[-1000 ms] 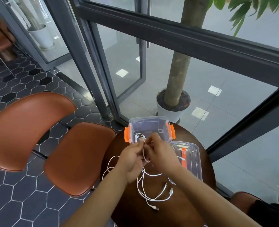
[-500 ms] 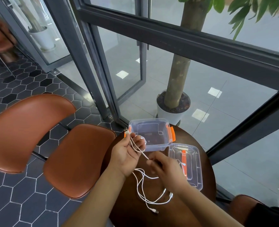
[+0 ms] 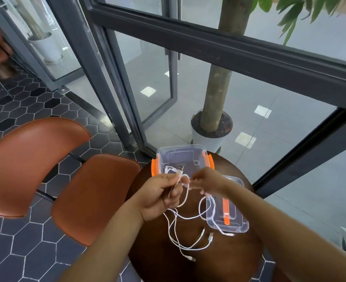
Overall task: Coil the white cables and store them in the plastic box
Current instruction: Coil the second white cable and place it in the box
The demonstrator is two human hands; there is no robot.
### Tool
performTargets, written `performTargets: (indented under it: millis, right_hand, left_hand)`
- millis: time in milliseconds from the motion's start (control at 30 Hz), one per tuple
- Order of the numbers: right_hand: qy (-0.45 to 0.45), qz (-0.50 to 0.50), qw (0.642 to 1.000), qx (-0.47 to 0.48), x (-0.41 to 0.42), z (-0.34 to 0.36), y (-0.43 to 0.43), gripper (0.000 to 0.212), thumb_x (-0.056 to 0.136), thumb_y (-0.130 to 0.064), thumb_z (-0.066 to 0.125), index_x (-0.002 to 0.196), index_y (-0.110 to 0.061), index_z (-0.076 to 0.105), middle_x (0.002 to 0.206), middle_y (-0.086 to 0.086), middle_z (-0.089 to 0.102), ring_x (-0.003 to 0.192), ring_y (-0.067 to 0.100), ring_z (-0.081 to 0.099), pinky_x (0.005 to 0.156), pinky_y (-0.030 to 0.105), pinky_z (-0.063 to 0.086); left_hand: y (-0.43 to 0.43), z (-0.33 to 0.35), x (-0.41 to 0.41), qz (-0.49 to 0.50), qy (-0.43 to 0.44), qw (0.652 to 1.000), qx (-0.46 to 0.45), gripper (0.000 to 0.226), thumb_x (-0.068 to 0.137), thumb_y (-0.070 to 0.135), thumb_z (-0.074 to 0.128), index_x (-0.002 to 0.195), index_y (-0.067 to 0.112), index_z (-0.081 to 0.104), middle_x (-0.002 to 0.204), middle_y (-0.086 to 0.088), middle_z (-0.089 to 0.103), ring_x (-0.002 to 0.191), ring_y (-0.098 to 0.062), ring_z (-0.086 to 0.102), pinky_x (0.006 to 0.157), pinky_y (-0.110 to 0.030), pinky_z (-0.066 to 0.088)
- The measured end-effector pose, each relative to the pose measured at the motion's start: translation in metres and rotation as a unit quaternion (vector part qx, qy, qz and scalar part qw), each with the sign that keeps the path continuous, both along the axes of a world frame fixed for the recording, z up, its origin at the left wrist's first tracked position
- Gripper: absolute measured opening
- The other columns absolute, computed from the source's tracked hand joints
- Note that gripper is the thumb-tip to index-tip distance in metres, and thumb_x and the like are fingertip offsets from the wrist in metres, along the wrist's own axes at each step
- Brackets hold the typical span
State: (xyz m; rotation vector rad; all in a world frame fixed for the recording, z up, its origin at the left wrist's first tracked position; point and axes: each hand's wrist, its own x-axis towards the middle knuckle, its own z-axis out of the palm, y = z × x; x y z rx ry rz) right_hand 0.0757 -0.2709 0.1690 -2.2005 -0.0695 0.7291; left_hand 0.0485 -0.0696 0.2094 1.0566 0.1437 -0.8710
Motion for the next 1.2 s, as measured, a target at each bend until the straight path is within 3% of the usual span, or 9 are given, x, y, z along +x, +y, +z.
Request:
performTargets:
  millis: [100,200,333,500,700,833,1000,1100,1200]
  right_hand:
    - [0.022,-0.012,0.998,0.064,0.017,0.03,0.004,0.024,0.092,-0.015,0.067,0.07,-0.005,0.065,0.061,0.011,0.053,0.056,0.022,0.048,0.057,0.032,0.046]
    - [0.004,-0.021,0.997,0.08,0.023,0.053,0.011,0.025,0.091,-0.017,0.069,0.076,0.002,0.071,0.062,0.009,0.056,0.054,0.017,0.049,0.057,0.03,0.046]
    - [-0.106,-0.032,0.994,0.0,0.007,0.065,0.033,0.009,0.092,-0.019,0.066,0.084,-0.018,0.07,0.063,-0.007,0.064,0.051,0.006,0.06,0.055,0.024,0.051]
    - [-0.2,-0.097,0.974,-0.04,-0.02,0.042,0.05,0.005,0.094,-0.025,0.062,0.094,-0.02,0.063,0.079,0.001,0.073,0.068,0.016,0.068,0.064,0.031,0.057]
    - [-0.162,-0.191,0.968,0.032,-0.039,0.017,0.056,0.009,0.095,-0.032,0.062,0.091,-0.025,0.058,0.076,-0.003,0.072,0.065,0.009,0.07,0.066,0.036,0.061]
    - [-0.179,-0.156,0.97,0.059,-0.054,0.006,0.058,0.015,0.099,-0.028,0.056,0.111,-0.032,0.064,0.091,-0.004,0.076,0.077,0.011,0.072,0.073,0.04,0.062]
    - [-0.238,-0.177,0.955,0.027,-0.064,0.001,0.058,0.023,0.097,-0.027,0.059,0.115,-0.034,0.071,0.092,-0.009,0.077,0.082,0.008,0.071,0.074,0.033,0.059]
    - [-0.287,-0.152,0.945,-0.025,-0.062,0.004,0.057,0.024,0.096,-0.023,0.059,0.114,-0.033,0.072,0.095,-0.006,0.077,0.083,0.014,0.071,0.064,0.021,0.05]
    - [-0.341,-0.099,0.932,-0.069,-0.063,0.006,0.059,0.024,0.094,-0.026,0.057,0.112,-0.038,0.069,0.097,-0.011,0.072,0.076,0.013,0.068,0.056,0.026,0.049]
  left_hand:
    - [0.001,0.001,0.001,-0.065,-0.057,0.988,0.126,0.032,0.106,0.016,0.042,0.106,-0.006,0.065,0.062,-0.009,0.057,0.038,-0.011,0.04,0.043,-0.02,0.033]
    - [0.003,0.0,0.001,-0.076,-0.085,0.971,0.21,0.032,0.106,0.017,0.043,0.111,-0.005,0.066,0.069,-0.012,0.066,0.044,-0.013,0.049,0.047,-0.023,0.038]
    - [-0.001,-0.003,0.001,-0.033,-0.112,0.953,0.28,0.031,0.107,0.017,0.042,0.112,-0.002,0.066,0.072,-0.013,0.07,0.051,-0.019,0.061,0.05,-0.025,0.043]
    - [-0.011,-0.011,-0.005,0.084,-0.065,0.976,0.19,0.034,0.108,0.018,0.041,0.107,-0.003,0.068,0.093,-0.017,0.076,0.082,-0.027,0.076,0.074,-0.038,0.06]
    - [-0.022,-0.026,-0.014,0.17,0.007,0.98,0.1,0.034,0.108,0.013,0.036,0.104,-0.001,0.067,0.09,-0.017,0.07,0.082,-0.025,0.069,0.07,-0.041,0.059]
    - [-0.025,-0.028,-0.015,0.233,0.043,0.968,0.081,0.036,0.108,0.019,0.035,0.11,-0.002,0.064,0.094,-0.017,0.075,0.082,-0.025,0.072,0.072,-0.04,0.056]
    - [-0.025,-0.028,-0.012,0.251,0.075,0.964,0.034,0.036,0.109,0.019,0.033,0.114,-0.001,0.062,0.097,-0.017,0.073,0.082,-0.024,0.072,0.071,-0.035,0.055]
    - [-0.025,-0.025,-0.012,0.24,0.092,0.966,-0.014,0.032,0.107,0.024,0.039,0.109,0.003,0.063,0.098,-0.016,0.072,0.083,-0.024,0.072,0.072,-0.035,0.055]
    - [-0.028,-0.021,-0.014,0.243,0.087,0.966,-0.036,0.029,0.106,0.024,0.04,0.103,0.004,0.06,0.092,-0.015,0.076,0.08,-0.022,0.075,0.068,-0.032,0.057]
